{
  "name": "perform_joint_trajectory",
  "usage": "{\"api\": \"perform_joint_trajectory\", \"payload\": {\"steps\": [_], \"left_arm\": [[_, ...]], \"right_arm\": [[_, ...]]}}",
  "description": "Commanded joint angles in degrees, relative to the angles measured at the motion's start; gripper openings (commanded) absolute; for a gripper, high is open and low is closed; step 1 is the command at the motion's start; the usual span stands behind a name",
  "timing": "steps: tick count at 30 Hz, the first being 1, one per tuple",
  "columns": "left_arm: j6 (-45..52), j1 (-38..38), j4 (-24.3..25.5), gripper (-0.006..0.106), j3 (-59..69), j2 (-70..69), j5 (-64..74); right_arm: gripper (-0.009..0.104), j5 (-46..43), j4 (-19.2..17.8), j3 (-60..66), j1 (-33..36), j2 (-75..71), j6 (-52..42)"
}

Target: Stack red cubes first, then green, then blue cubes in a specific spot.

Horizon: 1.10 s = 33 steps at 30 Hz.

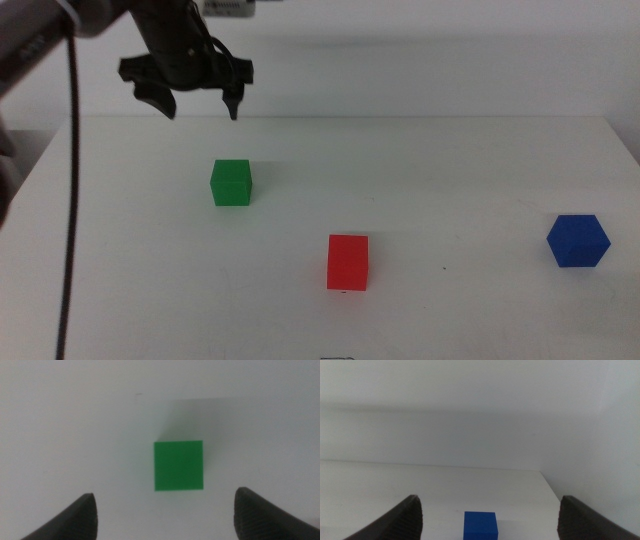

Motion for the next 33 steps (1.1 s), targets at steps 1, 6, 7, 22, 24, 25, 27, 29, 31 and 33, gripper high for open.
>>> {"api": "perform_joint_trajectory", "payload": {"steps": [1,6,7,22,24,25,27,29,31,33], "left_arm": [[0.24,0.07,-0.94,0.093,-2.04,-2.12,-3.23],[0.43,0.07,-2.8,0.093,-2.04,0.51,-4.95],[0.43,0.07,-2.79,0.093,-2.04,0.97,-4.96],[0.43,0.07,-3.61,0.093,-2.04,6.74,-5.05],[0.43,0.07,-3.61,0.093,-2.04,7.39,-5.05],[0.43,0.07,-3.61,0.093,-2.04,7.68,-5.1],[0.43,0.07,-3.61,0.093,-2.04,8.49,-5.1],[0.43,0.07,-3.61,0.093,-2.04,9.31,-5.52],[0.43,0.07,-3.61,0.093,-2.04,10.03,-6.13],[0.43,0.07,-3.61,0.093,-2.04,10.74,-6.56]], "right_arm": [[0.071,-4.37,-0.64,-0.63,-0.3,-0.87,-0.56],[0.071,-4.37,-0.64,-0.63,-0.3,-0.87,-0.56],[0.071,-4.37,-0.64,-0.63,-0.3,-0.87,-0.56],[0.071,-4.37,-0.64,-0.63,-0.3,-0.87,-0.56],[0.071,-4.37,-0.64,-0.63,-0.3,-0.87,-0.56],[0.071,-4.37,-0.64,-0.63,-0.3,-0.87,-0.56],[0.071,-4.37,-0.64,-0.63,-0.3,-0.87,-0.56],[0.071,-4.37,-0.64,-0.63,-0.3,-0.87,-0.56],[0.071,-4.37,-0.64,-0.63,-0.3,-0.87,-0.56],[0.071,-4.37,-0.64,-0.63,-0.3,-0.87,-0.56]]}}
